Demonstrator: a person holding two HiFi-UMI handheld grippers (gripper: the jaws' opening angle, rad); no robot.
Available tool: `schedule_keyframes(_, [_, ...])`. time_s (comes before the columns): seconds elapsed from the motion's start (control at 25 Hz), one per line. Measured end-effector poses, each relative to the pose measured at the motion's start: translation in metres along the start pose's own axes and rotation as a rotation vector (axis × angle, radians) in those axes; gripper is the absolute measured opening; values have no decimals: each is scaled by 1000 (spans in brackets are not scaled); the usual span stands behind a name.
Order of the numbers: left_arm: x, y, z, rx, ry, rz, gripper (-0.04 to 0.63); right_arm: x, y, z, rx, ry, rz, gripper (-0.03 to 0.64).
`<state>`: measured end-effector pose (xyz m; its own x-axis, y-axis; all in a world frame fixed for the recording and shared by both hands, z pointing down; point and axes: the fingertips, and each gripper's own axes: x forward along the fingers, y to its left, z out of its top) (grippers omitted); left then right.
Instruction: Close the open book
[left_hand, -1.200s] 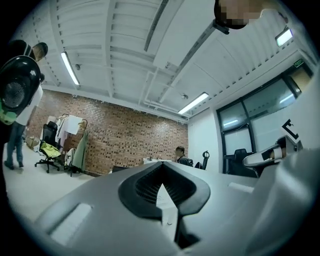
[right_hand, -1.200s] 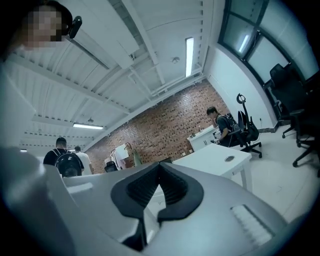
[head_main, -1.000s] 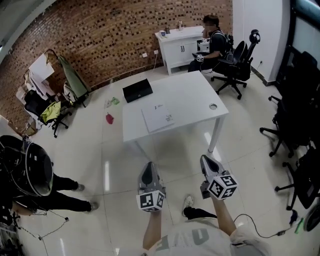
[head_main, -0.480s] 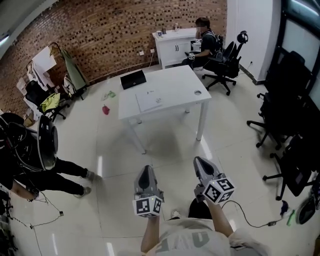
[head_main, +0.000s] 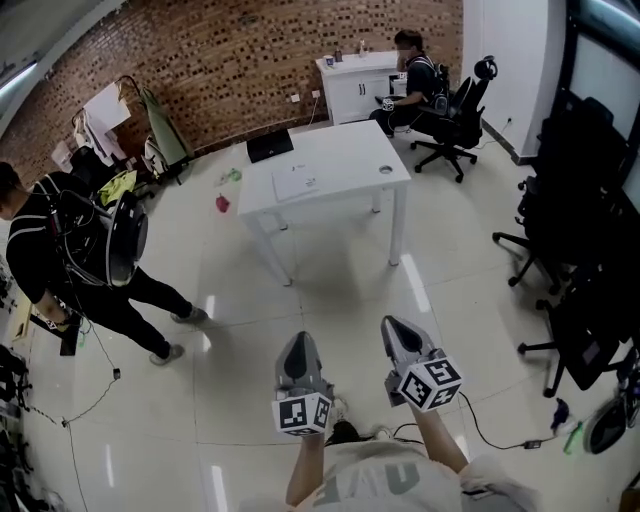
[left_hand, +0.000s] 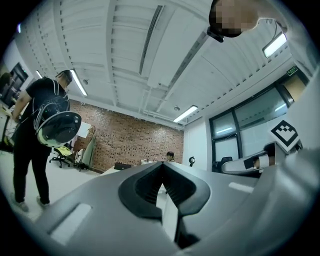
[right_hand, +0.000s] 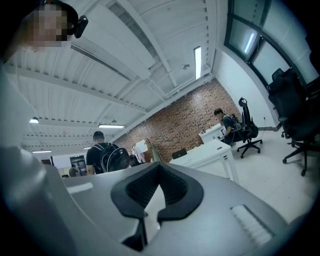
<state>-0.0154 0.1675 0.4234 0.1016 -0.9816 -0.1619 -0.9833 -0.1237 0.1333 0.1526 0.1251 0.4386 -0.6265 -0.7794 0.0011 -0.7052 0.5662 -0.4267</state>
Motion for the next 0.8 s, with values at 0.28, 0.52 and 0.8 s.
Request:
schedule_keyframes(0.28, [-28, -26, 7, 38, -27, 19, 17, -21, 15, -6, 0, 41, 77, 2])
schedule_keyframes(0.52, [-23, -1, 13, 39, -36, 59, 17, -8, 20, -1, -17, 24, 84, 2])
schedule_keyframes(0.8, [-11, 17, 28, 44, -57, 59, 17, 8, 31, 11, -20, 11, 89, 2])
